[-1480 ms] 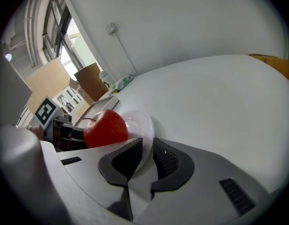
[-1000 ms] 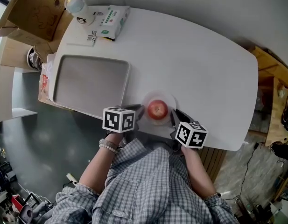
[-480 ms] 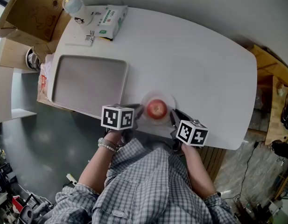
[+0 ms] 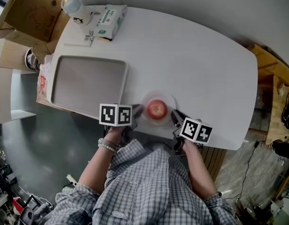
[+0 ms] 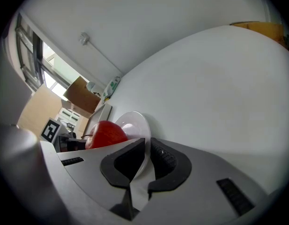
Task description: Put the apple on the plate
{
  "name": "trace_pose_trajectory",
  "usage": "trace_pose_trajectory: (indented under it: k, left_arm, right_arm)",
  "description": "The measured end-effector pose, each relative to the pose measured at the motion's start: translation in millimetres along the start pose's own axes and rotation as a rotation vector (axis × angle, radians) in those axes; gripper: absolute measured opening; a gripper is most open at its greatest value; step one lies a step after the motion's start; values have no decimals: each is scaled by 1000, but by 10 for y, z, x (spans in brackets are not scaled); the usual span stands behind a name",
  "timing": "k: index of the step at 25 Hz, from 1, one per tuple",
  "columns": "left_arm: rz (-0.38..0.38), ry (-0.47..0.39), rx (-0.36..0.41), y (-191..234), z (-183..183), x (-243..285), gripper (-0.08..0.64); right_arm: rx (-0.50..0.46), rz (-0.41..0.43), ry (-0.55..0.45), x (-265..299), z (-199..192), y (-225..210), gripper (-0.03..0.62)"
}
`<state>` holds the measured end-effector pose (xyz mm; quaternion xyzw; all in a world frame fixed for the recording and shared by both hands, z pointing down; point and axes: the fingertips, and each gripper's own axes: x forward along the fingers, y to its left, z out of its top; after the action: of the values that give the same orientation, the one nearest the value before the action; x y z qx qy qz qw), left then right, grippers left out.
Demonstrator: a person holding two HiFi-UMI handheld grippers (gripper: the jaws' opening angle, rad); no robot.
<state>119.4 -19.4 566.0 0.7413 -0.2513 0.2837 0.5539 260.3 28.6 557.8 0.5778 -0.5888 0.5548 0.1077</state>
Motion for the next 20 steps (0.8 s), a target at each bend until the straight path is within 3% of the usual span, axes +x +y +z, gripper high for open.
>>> trace_pose_trajectory:
  k: [20]
  left_arm:
    - [12,57,-65,3,17,-28,35]
  right_arm:
    - [50,-7,18,-32,48,46,43]
